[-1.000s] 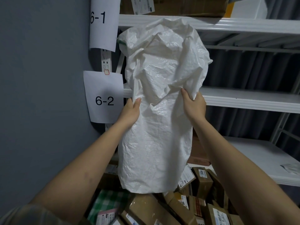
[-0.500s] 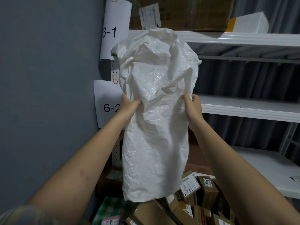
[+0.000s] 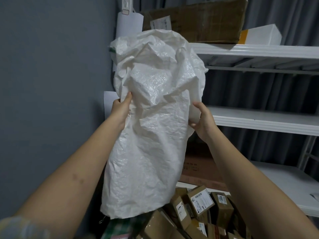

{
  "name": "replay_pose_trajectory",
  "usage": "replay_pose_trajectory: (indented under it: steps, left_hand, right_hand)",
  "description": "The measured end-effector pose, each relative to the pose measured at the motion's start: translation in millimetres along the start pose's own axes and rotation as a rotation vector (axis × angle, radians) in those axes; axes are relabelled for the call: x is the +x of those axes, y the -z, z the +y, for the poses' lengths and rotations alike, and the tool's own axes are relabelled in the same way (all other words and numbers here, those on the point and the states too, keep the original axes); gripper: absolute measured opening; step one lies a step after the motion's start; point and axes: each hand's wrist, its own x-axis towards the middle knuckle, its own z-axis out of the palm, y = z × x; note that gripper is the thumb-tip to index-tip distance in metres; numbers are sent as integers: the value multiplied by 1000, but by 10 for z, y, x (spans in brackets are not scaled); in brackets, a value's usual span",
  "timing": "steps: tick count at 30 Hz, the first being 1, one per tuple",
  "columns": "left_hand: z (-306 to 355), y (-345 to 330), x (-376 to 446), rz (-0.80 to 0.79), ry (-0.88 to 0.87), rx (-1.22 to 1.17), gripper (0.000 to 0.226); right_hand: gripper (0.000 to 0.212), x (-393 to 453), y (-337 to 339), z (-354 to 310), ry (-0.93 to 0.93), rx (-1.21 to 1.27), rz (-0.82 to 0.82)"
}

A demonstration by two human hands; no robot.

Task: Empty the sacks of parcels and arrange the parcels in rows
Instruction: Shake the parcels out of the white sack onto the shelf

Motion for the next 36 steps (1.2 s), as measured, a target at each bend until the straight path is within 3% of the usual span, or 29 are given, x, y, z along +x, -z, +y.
replay_pose_trajectory:
  steps: [2,6,12,20,26,30,36]
  left_hand:
    - [-34,67,49,27,18,-10,85]
    - [-57,160,72,49,22,-25,88]
    - [-64,124,105,176,5,-42,35]
    - [-101,170,252,180,-13,-21,20]
    - [-54,118,254,182,-38,-10,31]
    - [-89,100,283,185,-73,36,38]
    - [-96,80,335,259,-97,21,48]
  right_hand:
    - [31,8,-13,-2,-5,-37,50]
    - [31,14,17,-34,-2,-58,186]
    - [28,47,67,13,-36,-57,272]
    - [25,120,105,50,-18,-142,351]
    - [37,140,52,29,-62,-80,396]
    - [23,215,68,67,-143,-129,444]
    - [77,311,67,249,114,-474,387]
